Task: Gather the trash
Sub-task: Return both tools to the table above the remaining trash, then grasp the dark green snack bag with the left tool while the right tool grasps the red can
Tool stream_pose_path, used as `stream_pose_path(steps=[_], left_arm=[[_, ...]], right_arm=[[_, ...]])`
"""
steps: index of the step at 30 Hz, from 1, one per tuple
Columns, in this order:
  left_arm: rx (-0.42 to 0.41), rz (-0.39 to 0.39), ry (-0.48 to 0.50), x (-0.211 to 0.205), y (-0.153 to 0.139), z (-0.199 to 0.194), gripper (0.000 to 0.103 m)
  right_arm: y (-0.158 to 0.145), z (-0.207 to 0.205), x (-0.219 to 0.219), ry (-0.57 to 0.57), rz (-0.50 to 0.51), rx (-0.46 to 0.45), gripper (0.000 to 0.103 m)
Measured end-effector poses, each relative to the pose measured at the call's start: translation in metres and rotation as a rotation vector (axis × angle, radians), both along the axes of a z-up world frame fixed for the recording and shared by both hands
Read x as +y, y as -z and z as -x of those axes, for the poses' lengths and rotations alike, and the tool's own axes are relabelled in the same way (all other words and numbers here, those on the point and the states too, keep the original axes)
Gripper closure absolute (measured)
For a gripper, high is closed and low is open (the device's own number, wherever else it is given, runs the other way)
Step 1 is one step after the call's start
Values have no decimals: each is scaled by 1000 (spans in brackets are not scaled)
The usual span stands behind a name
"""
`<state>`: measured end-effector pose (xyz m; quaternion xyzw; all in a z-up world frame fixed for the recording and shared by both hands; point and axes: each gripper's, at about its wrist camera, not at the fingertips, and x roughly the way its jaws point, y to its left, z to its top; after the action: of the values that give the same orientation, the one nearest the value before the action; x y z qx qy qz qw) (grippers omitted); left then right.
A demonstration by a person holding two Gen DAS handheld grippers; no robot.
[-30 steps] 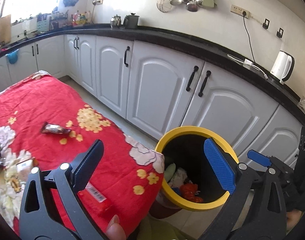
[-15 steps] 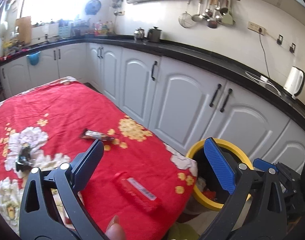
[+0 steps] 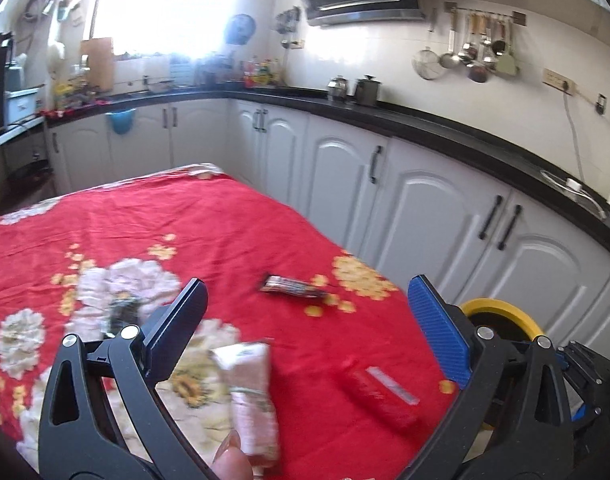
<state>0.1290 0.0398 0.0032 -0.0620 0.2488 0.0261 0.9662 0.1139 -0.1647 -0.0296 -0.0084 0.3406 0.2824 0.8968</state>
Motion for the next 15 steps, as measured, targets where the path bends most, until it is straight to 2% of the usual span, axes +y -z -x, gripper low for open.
stream_pose_path(steps=[7,15], left_arm=[[20,3,-126,52,11,-5,11],[95,37,-255,109,39,-14,11]], right_arm=[[24,-20,37,-54,66,44,17],[55,-41,59,-76,124,104,17]])
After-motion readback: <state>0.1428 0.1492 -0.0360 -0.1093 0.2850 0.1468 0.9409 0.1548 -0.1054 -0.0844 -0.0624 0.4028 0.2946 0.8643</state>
